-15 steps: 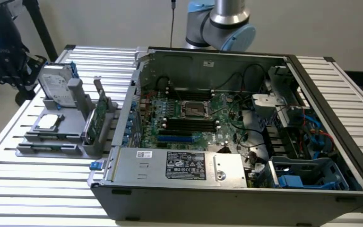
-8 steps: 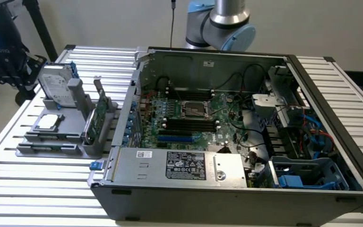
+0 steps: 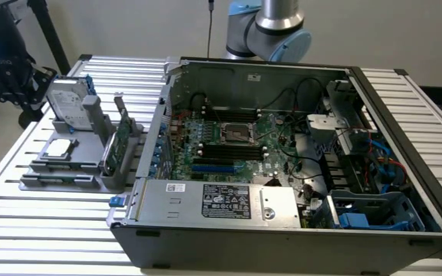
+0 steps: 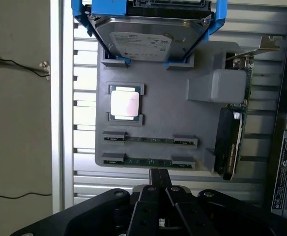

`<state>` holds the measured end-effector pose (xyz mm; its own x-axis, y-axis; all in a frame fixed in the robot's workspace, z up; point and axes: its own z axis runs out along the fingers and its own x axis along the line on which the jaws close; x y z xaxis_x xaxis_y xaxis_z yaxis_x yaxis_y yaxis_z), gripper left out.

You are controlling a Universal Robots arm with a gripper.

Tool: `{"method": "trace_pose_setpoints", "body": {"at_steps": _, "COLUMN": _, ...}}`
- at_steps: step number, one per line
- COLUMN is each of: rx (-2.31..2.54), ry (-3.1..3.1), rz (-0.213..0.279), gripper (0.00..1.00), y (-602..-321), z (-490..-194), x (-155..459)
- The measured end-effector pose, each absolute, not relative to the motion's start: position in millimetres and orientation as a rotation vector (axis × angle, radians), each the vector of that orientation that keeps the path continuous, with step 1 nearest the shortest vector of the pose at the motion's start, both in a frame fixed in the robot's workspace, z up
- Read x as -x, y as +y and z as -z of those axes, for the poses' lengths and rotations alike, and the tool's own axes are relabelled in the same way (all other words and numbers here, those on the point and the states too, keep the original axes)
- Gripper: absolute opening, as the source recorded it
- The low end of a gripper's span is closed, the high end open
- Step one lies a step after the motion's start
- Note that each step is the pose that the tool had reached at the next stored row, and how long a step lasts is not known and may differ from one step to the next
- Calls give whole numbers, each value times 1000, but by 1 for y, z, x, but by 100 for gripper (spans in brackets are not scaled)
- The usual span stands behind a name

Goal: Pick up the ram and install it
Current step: 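Pick up the ram and move it above insertion slot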

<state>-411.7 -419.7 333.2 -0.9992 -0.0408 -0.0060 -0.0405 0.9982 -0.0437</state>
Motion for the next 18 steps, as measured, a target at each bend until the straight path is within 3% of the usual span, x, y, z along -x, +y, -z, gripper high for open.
{"method": "trace_pose_setpoints", "body": {"at_steps": 18, "rx": 494, "ry": 3089, "rz": 66, "gripper": 11, "y": -420, "z": -330, "x": 412}}
